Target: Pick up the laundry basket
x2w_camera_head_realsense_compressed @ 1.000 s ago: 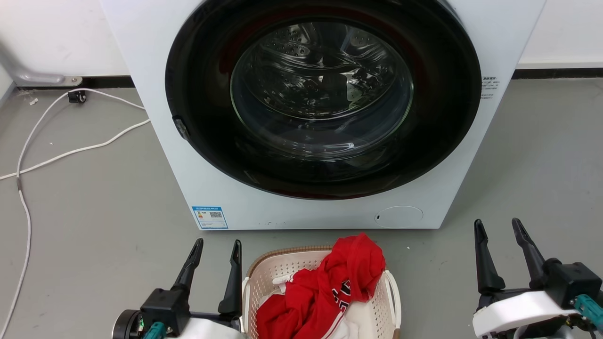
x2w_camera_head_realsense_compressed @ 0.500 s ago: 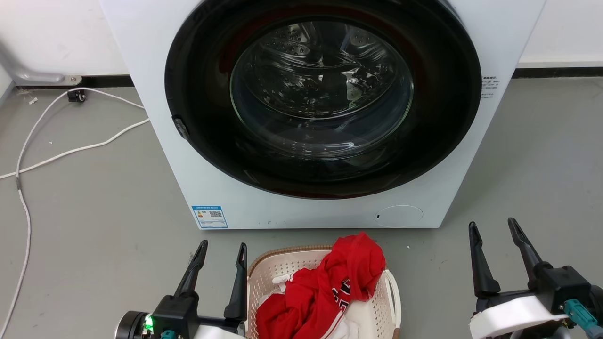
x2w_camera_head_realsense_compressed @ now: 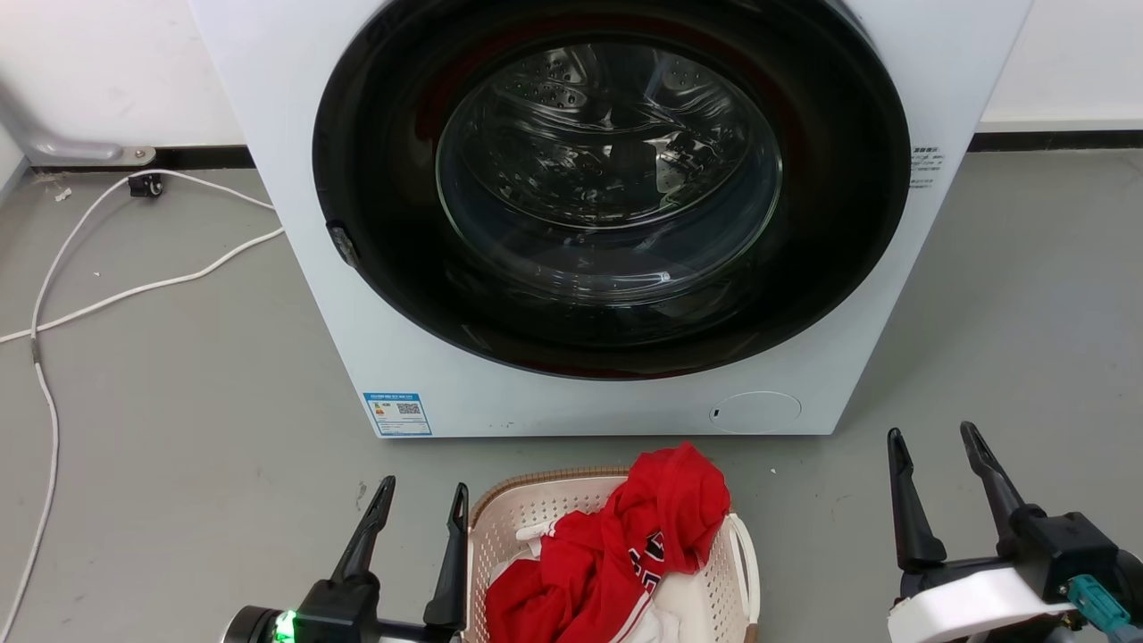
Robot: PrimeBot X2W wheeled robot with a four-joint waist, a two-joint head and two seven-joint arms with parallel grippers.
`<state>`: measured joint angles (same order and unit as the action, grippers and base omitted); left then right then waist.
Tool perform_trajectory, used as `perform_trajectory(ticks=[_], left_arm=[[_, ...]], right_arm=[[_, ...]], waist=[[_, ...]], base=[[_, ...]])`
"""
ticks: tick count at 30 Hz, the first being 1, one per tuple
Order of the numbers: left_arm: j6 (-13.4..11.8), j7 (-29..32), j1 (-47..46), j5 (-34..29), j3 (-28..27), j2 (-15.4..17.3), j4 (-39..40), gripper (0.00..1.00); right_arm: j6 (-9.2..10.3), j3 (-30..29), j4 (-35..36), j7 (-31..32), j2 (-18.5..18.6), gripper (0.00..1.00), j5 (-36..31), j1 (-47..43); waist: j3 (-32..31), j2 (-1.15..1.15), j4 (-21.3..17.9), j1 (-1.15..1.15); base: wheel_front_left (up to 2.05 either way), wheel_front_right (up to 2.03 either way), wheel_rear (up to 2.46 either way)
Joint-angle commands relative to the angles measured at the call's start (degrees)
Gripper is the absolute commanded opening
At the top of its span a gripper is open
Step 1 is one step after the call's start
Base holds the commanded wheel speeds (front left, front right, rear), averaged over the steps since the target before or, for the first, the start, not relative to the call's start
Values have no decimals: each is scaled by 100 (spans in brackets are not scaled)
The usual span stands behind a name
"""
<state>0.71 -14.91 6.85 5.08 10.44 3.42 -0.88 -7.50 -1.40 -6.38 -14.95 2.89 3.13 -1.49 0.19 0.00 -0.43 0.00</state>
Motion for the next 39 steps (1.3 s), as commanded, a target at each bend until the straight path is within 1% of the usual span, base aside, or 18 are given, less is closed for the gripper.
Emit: perform_trajectory(ticks=[1,17,33,39], left_arm=[[12,-43,63,-54,-15,-8,-13,100],[115,-31,87,13,-123,-53,-122,100],[34,-31,40,96,-81,-55,-169,100],[-2,-31,-43,186,-118,-55,-215,100]], right_arm=[[2,9,14,-28,-3,100,-74,-52],[2,30,65,-26,-3,100,-25,-98],[2,30,56,-26,-3,100,-10,-63],[2,16,60,-24,-3,100,-14,20]], waist=[[0,0,-1,0],[-20,0,-17,0],[31,0,-29,0],[174,0,-26,0]], base=[[0,0,0],[0,0,0],[0,0,0],[0,0,0]])
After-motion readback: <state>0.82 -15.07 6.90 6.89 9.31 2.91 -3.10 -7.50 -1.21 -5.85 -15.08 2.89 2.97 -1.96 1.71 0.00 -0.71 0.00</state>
